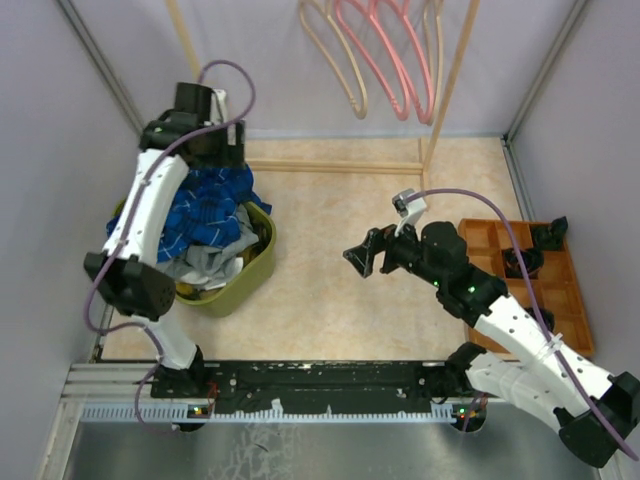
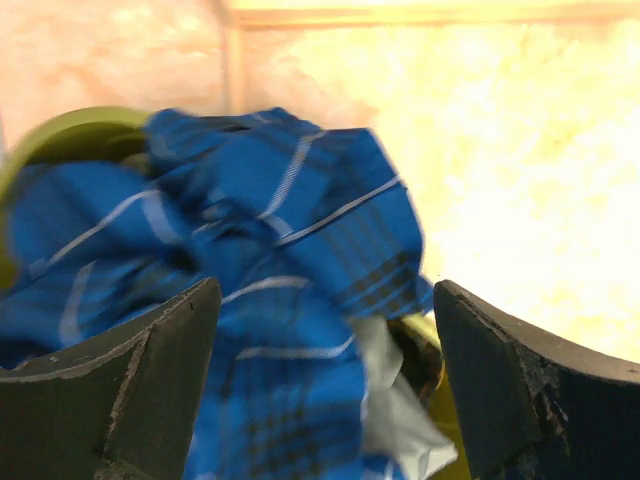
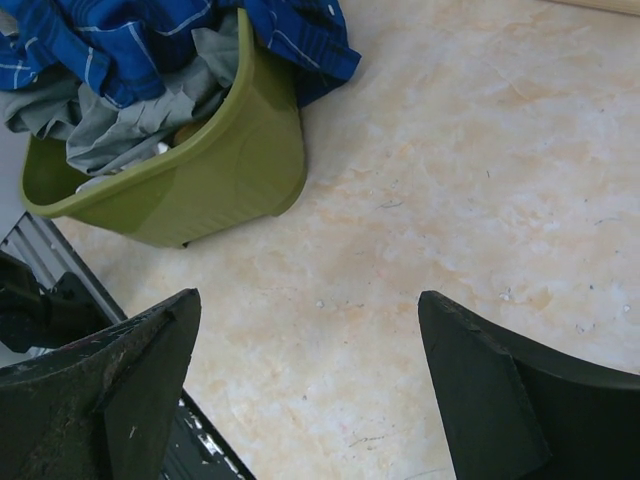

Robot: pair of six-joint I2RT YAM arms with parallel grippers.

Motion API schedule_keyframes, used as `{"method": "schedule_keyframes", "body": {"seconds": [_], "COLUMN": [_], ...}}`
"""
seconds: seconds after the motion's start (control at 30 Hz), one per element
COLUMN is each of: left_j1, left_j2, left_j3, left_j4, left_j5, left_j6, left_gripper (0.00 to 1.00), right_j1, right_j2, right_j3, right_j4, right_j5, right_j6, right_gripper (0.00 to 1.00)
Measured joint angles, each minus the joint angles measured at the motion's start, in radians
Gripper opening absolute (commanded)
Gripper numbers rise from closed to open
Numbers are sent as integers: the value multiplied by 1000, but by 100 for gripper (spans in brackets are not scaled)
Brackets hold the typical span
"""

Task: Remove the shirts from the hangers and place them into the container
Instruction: Place the shirt in the bin.

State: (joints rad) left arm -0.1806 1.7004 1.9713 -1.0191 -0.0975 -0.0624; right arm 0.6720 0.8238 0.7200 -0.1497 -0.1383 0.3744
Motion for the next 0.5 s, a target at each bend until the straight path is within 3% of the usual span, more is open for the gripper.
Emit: {"method": "schedule_keyframes", "body": {"seconds": [0.1, 0.3, 0.37, 0.5], "left_j1": [-61, -82, -85, -111], "left_j2": [131, 320, 341, 374], "left_j3": [19, 90, 120, 135], "left_j4": [11, -16, -22, -43], "left_j5": [-10, -114, -154, -266], "left_j6": [-1, 11, 19, 24], "left_gripper": [93, 94, 88, 56], "right_j1": [0, 0, 0, 0], "right_j2": [-13, -66, -75, -77], "right_j3": [0, -7, -9, -9], "right_j4": [-16, -32, -39, -50], "right_j5": [8, 24, 29, 37], "right_j6": [2, 4, 6, 12], "right_gripper": [91, 91, 91, 91]}}
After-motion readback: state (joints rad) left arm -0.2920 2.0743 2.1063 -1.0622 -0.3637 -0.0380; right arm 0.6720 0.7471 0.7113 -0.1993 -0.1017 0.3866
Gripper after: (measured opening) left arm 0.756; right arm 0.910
